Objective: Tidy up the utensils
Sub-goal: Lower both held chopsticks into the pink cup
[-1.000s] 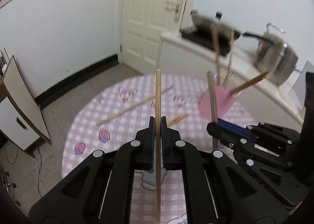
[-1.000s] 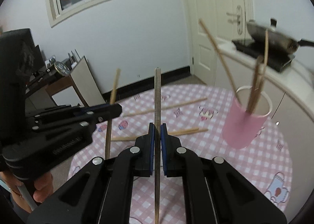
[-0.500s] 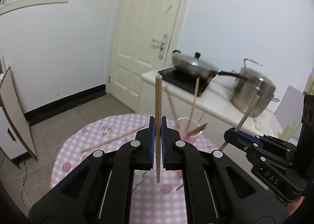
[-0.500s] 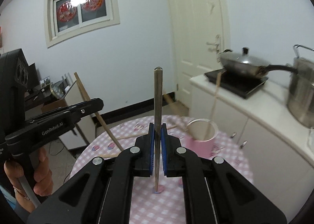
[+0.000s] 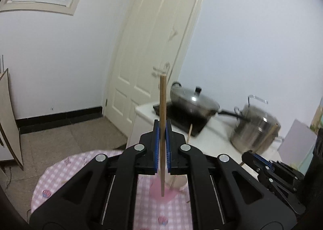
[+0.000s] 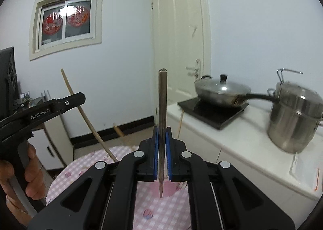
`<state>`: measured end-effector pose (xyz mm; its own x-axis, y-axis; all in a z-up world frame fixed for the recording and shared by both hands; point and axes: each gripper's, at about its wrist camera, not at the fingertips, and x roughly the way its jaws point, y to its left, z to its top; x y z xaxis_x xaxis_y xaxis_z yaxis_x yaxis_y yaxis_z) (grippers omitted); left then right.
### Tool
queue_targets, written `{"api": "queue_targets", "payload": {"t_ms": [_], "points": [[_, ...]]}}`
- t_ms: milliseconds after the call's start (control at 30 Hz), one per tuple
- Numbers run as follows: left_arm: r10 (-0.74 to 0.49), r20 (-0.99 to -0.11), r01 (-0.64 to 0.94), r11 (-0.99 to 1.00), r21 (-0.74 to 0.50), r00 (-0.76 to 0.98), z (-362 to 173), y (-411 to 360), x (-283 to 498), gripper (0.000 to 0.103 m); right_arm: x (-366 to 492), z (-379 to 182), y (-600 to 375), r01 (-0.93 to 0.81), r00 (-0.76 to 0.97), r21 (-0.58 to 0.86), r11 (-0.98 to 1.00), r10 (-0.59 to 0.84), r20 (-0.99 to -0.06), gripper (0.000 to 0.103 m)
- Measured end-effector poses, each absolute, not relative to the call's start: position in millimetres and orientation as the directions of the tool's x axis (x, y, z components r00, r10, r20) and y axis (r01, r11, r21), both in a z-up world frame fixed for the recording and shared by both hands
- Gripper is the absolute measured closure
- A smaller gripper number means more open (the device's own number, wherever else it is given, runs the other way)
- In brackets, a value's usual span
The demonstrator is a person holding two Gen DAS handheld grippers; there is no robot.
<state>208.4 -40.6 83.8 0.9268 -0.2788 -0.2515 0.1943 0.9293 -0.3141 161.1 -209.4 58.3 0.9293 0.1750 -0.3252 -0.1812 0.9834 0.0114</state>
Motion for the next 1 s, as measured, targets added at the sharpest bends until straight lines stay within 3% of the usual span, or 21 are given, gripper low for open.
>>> {"api": "queue_targets", "payload": {"t_ms": [133, 267, 700, 1000], "points": [[-0.257, -0.194, 0.18, 0.922, -0.343, 0.947, 86, -44, 214, 0.097, 169, 66, -218, -0.172, 0.946, 0.022, 0.985, 0.171, -0.274, 0.098], [-0.257, -0.198, 0.182, 0.925, -0.333, 0.946, 80, -59, 229, 0.097, 180, 62, -219, -0.172, 0.954, 0.025, 0.985, 0.173, -0.243, 0.098], [-0.268, -0.293, 0.167, 0.93, -0.327, 0.918, 34, -72, 268, 0.097, 211, 18, -219, -0.19, 0.922, 0.037, 0.981, 0.191, -0.337, 0.098], [-0.233, -0.1, 0.184, 0.916, -0.357, 0.967, 73, -57, 243, 0.097, 211, 31, -225, -0.198, 0.93, 0.055, 0.979, 0.205, -0.306, 0.098]]}}
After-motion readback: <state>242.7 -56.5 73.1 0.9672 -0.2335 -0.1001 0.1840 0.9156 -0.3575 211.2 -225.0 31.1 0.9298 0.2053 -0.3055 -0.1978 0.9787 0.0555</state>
